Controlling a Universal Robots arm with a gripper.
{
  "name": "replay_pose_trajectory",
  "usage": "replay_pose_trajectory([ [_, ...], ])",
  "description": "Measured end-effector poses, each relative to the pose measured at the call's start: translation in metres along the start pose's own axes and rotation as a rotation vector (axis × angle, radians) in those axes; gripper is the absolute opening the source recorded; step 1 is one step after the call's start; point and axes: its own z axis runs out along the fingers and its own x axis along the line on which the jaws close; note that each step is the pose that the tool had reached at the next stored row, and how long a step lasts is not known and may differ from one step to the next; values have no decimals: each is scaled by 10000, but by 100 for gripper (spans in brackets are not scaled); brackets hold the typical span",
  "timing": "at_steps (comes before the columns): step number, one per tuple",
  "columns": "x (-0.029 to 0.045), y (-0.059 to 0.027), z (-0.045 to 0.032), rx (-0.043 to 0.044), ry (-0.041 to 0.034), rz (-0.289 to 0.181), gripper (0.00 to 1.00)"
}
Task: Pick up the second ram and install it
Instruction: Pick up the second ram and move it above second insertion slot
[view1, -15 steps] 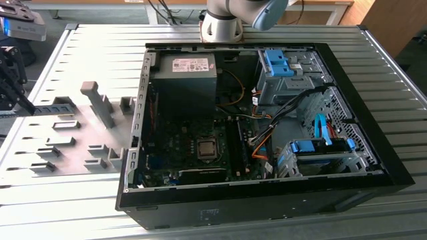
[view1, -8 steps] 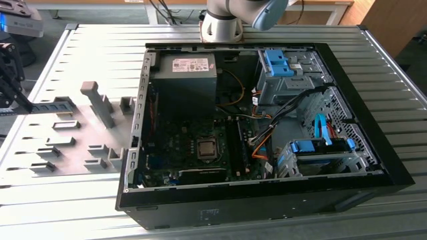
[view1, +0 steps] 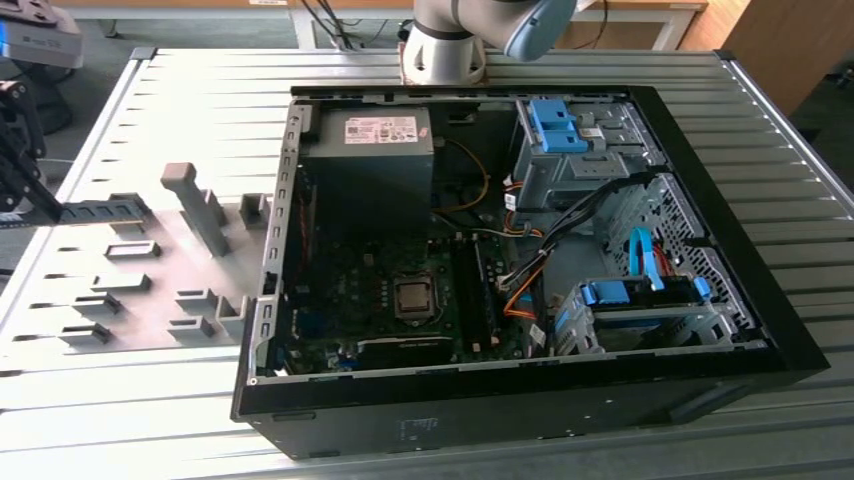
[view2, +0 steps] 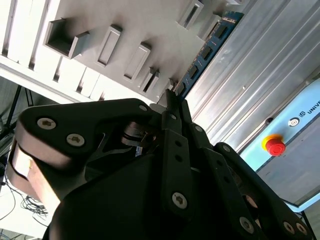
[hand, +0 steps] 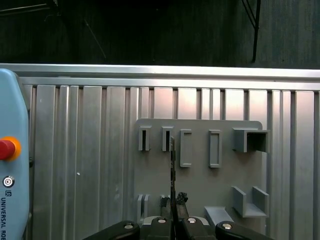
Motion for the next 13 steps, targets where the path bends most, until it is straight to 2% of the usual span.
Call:
replay_pose_trajectory([
  [6, 0, 0, -30, -2, 5, 0, 14],
  [13, -2, 0, -119, 0, 13, 0, 14],
])
